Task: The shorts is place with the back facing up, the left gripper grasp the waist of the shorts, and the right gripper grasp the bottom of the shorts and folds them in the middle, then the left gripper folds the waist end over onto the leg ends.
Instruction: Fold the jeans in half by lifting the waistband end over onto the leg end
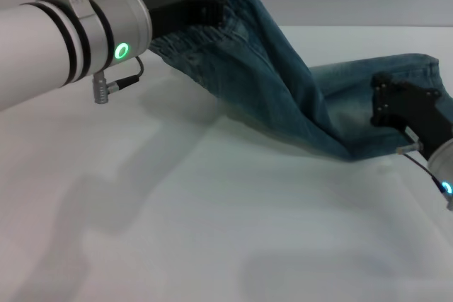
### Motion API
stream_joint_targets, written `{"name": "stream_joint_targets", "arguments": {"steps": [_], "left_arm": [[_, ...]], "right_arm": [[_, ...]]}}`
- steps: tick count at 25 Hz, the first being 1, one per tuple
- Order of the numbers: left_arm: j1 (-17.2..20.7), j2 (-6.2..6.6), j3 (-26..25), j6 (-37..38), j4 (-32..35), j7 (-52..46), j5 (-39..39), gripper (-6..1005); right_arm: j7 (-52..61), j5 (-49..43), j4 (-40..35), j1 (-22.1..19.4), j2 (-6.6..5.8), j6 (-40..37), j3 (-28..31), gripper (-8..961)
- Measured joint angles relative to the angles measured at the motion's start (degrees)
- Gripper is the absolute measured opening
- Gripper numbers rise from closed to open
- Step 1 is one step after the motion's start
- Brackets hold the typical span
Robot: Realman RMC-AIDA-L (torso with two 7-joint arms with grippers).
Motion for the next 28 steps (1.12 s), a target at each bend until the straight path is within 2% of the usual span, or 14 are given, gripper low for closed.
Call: {"name": "stream_joint_targets", "arguments": {"steps": [3, 12, 18, 23, 28], "left_arm": [[-0.25, 0.01, 0.78, -0.08, -0.98, 0.26, 0.01, 34], [0.26, 0.13, 1.19, -0.64, -3.37, 0.55, -0.13, 33], [0.26, 0.18, 1.35, -0.64, -5.36, 1.83, -0.45, 34], [-0.17, 0.13, 1.45, -0.63, -5.83, 2.1, -0.48, 34], [-0.38, 0.08, 1.26, -0.22, -5.3, 2.77, -0.55, 34]], "right_arm": [[1.72, 0.21, -2.24, 3.27, 0.0, -3.37, -0.51, -2], [2.35, 0.27, -3.23, 6.64, -0.15, -4.75, -0.95, -1], [3.72, 0.27, -4.11, 10.74, -0.12, -10.0, -2.11, -1], [8.9, 0.16, -6.23, 15.1, -0.23, -12.08, -6.27, -2], [11.38, 0.11, -6.47, 17.27, -0.14, -12.75, -10.39, -2]]}}
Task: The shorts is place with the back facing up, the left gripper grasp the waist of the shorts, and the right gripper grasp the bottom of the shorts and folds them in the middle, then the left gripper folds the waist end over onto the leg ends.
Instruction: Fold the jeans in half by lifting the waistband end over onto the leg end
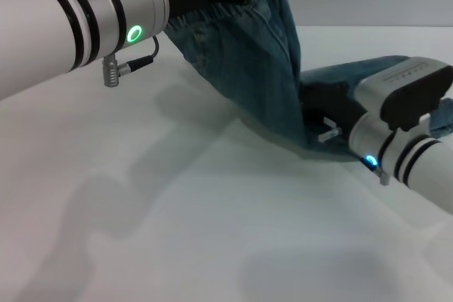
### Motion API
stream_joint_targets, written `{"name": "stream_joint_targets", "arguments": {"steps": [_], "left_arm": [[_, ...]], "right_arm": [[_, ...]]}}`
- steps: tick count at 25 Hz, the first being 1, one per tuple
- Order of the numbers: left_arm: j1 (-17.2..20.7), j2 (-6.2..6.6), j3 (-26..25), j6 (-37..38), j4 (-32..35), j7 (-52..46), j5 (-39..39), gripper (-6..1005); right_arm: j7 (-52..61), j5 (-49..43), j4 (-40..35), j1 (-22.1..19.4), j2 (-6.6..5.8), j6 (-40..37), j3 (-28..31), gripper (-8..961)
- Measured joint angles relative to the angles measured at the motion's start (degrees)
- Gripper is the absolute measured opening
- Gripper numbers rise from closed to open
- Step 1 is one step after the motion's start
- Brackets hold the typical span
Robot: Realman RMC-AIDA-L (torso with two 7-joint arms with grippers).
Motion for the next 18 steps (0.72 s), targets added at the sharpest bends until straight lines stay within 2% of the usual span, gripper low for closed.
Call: {"name": "stream_joint_targets", "arguments": {"steps": [12, 18], "left_arm": [[-0.14, -0.01, 0.9, 1.3, 1.69, 0.08, -0.28, 33], [0.02, 0.0, 2.14, 2.46, 2.06, 0.08, -0.84, 33]], "right_arm": [[6.41, 0.07, -0.55, 6.28, 0.07, -3.87, -6.48, -2], [7.03, 0.07, 0.04, 6.62, 0.11, -3.95, -9.01, -2]]}}
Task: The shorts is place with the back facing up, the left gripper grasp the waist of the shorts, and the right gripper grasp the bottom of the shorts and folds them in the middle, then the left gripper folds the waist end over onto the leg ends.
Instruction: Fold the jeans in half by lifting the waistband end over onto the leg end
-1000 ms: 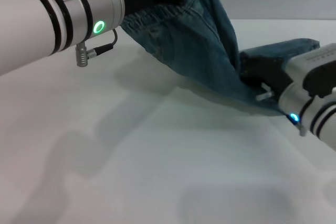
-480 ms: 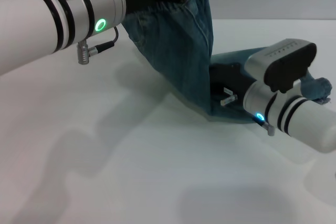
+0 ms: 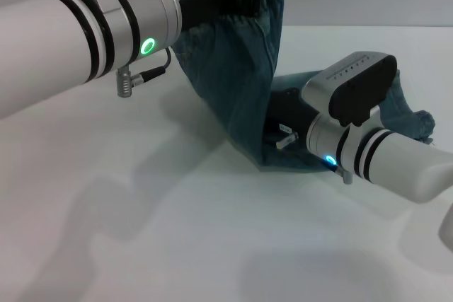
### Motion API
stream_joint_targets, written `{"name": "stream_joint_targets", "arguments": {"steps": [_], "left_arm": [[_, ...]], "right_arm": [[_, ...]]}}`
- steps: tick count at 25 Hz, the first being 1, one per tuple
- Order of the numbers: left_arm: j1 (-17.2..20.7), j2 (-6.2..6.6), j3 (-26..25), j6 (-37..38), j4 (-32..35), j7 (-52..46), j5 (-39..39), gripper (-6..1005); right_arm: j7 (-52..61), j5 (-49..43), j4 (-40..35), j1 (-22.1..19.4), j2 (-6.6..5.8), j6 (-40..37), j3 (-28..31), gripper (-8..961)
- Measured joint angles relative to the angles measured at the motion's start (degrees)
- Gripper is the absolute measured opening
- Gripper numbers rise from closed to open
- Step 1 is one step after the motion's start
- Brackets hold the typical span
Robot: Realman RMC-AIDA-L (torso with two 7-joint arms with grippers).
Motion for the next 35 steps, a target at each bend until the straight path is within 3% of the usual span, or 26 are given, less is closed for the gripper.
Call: {"name": "stream_joint_targets", "arguments": {"steps": [4, 11, 15, 19, 27, 35], "left_arm": [[-0.11, 0.0, -0.08, 0.05, 0.28, 0.0, 0.0, 33], [0.21, 0.04, -0.31, -0.1, -0.43, 0.0, 0.0, 34], [-0.16, 0.02, -0.11, -0.12, -0.49, 0.0, 0.01, 34], [-0.55, 0.02, 0.2, -0.07, -0.72, 0.0, 0.01, 34], [-0.81, 0.03, 0.52, -0.04, -1.33, 0.0, 0.01, 33], [-1.29, -0.02, 0.52, -0.04, -1.34, 0.51, 0.01, 33]], "right_arm": [[-0.84, -0.13, 1.92, -3.12, -0.13, 0.66, 1.86, -2], [-5.68, -0.95, 4.18, -13.42, -0.51, 4.71, 13.0, -1], [-5.52, -0.53, 3.54, -14.66, -0.39, 5.53, 14.76, -1], [-4.73, -0.46, 3.26, -13.02, -0.15, 4.96, 12.94, -1], [2.81, -0.47, 3.07, -4.9, -0.11, -0.34, 4.91, -1], [6.79, -0.39, 3.04, 0.49, 0.03, -3.3, -0.63, -1]]}}
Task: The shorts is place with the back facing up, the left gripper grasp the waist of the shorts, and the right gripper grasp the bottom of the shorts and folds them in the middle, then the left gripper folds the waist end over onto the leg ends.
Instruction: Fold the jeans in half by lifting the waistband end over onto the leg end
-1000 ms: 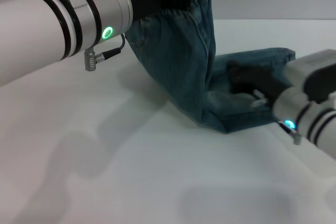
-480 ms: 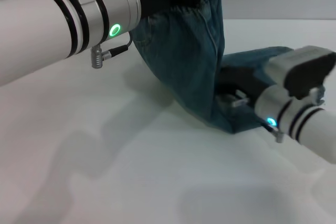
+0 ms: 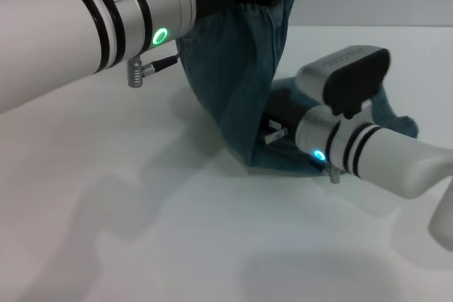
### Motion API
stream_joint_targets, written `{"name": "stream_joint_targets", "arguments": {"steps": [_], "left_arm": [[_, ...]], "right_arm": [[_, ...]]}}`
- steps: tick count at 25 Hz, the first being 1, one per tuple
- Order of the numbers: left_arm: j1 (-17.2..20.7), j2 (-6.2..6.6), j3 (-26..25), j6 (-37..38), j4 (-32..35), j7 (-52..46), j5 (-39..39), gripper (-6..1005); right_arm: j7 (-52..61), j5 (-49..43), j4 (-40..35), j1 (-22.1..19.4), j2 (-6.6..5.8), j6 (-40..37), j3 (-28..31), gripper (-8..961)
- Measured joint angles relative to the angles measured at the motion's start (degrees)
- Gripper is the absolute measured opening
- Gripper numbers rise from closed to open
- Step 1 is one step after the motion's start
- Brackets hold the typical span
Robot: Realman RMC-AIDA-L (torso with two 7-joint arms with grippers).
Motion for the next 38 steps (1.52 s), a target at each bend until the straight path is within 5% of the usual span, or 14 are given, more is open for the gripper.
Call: {"name": "stream_joint_targets", "arguments": {"steps": [12, 27, 38], "left_arm": [[-0.38, -0.02, 0.16, 0.82, 1.27, 0.07, 0.0, 34], [-0.17, 0.03, 2.5, 4.12, 4.45, 0.18, -0.89, 34], [-2.45, -0.18, 10.14, 14.1, 12.44, 0.14, -4.66, 33]], "right_arm": [[-0.07, 0.27, -0.42, 0.76, 0.06, -1.0, -0.15, -2], [-6.11, -7.87, 2.72, -14.01, -0.75, 2.48, 23.25, -2], [-11.78, -7.93, 8.55, -26.82, -0.64, 6.48, 38.73, -1]]}}
